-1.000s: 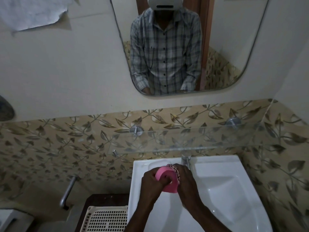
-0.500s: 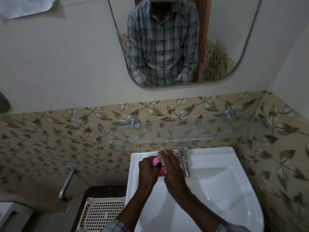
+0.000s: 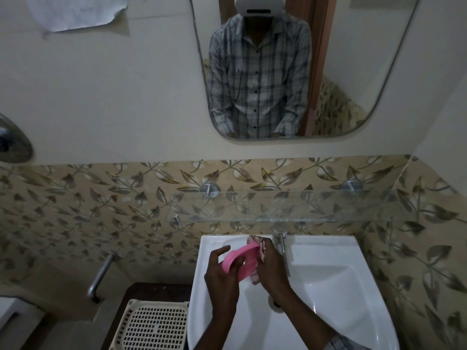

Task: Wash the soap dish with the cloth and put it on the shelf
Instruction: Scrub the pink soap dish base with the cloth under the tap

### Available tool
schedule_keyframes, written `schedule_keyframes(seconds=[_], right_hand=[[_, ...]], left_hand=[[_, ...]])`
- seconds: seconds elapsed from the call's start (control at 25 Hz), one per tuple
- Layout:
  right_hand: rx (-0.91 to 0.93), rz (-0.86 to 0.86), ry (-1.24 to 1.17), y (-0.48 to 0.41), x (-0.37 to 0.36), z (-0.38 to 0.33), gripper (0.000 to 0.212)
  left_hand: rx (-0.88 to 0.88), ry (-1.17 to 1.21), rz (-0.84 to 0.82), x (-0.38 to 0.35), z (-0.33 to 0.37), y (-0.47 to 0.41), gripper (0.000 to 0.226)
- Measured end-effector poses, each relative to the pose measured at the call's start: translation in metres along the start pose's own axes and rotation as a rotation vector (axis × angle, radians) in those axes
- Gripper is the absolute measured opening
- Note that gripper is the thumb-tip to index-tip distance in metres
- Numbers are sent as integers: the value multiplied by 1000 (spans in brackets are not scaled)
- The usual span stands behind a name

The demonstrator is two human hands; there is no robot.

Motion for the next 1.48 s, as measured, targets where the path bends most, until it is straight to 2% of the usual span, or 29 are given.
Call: schedule_keyframes(seconds=[0.08,0.2,0.28,0.4,0.52,0.6,0.68,0.8,0.84,0.96,1.08,1.16,1.28,1.36,1.48], right_hand=[[-29,-9,-3,-2,4,0,28],[124,64,78,3,12,-13,27],[201,101,162,3,17,-19,32],[376,160,297,7,21,-32,35],[454,173,276,16,13,-36,37],[579,185,304,27,9,-43,43],[654,163,308,30,9,-43,37],[465,140,217,18,10,-29,40],[454,121,220,18,2,-28,35],[544,93,255,25,-13,-30,38],[186,89,-65,2,0,-5,34],[78,80,-92,-3,-4,-2,32],[146,103,-31,-1,-3,-4,30],[243,51,36,0,-3,-7,28],[420,127,202,13,-2,-23,27]], left_hand=[[39,-45,-58,-6,-10,3,20],[66,-317,-359,-32,-10,-1,8],[109,-433,-459,-40,-13,-8,11],[125,-482,-586,-55,-10,-20,17],[76,-503,-524,-59,-5,-32,18],[13,-556,-443,-54,-4,-34,20],[-33,-522,-384,-48,-4,-33,20],[-15,-438,-342,-44,-8,-27,22],[0,-431,-339,-43,-9,-27,22],[8,-371,-313,-38,-11,-26,22],[50,-154,-173,-26,-14,-17,21],[120,-12,-122,-23,-18,-10,24],[183,12,-204,-26,-16,-12,19],[203,-131,-340,-30,-13,-23,15],[266,-292,-491,-36,-18,-31,12]])
Point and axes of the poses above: each hand's wrist, its own y-axis away from the middle knuckle, its own x-axis out of the back of the hand, z = x × y, the point moved 8 cm from there along -y, towards the middle knuckle, and after that the axes turned 4 degrees about -x, right-handed, at the moved point
